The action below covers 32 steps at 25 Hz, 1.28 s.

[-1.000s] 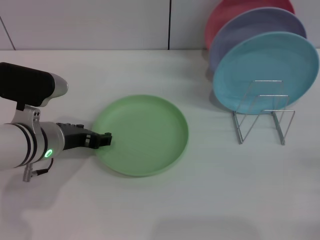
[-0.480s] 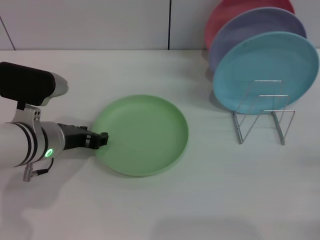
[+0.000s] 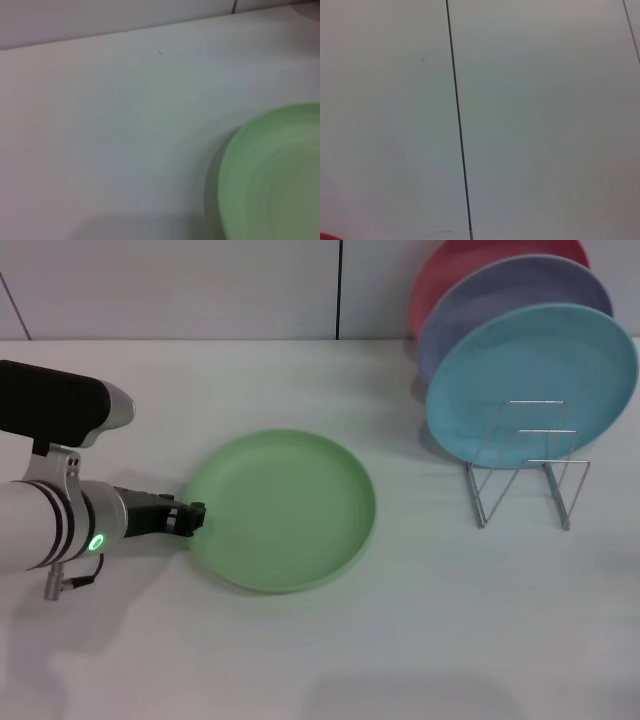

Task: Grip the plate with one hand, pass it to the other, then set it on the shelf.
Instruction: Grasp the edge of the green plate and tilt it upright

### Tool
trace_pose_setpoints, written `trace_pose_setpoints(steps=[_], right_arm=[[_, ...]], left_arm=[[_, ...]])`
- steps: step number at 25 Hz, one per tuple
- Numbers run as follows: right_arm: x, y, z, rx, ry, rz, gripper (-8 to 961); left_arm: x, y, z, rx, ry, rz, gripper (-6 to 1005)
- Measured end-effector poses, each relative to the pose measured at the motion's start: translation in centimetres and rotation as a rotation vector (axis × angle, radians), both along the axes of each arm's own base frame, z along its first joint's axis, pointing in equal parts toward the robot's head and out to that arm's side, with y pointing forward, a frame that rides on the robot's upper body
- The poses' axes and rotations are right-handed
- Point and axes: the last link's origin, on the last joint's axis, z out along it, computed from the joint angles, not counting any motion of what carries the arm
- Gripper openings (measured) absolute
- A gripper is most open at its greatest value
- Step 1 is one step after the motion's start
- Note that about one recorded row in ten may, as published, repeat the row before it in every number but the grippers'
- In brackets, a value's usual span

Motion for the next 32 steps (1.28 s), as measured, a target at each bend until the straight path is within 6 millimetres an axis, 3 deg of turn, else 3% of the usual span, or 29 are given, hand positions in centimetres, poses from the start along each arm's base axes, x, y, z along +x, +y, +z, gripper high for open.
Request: trace_pose_setpoints(steps=[3,14,19,27,32], right_arm=[[0.0,0.0,0.0,0.0,-0.001,0.0,760],[0.0,0.1,0.2,0.002,-0.005,0.005,760],[-0.1,0.2,0.1,-0.003,-0.007,0.01,760],[-0.1,0.2,0.1,-0.008,-0.01,0.015,760],[-0.4,0.1,0.3,0.007,-0.017,0.033,760]], left_arm=[[0.1,0.0,-0.1,-0.01,0.005,0.0,380],[0.6,-0.1,-0.3,-0.044,0.011,0.006,385],[1.0,0.0,-0.4,-0.047,0.006,0.005,257],[1.1,0.0,-0.4,-0.047,0.006,0.007,141],[1.4,0.1,-0.2,-0.037,0.0,-0.008,122]])
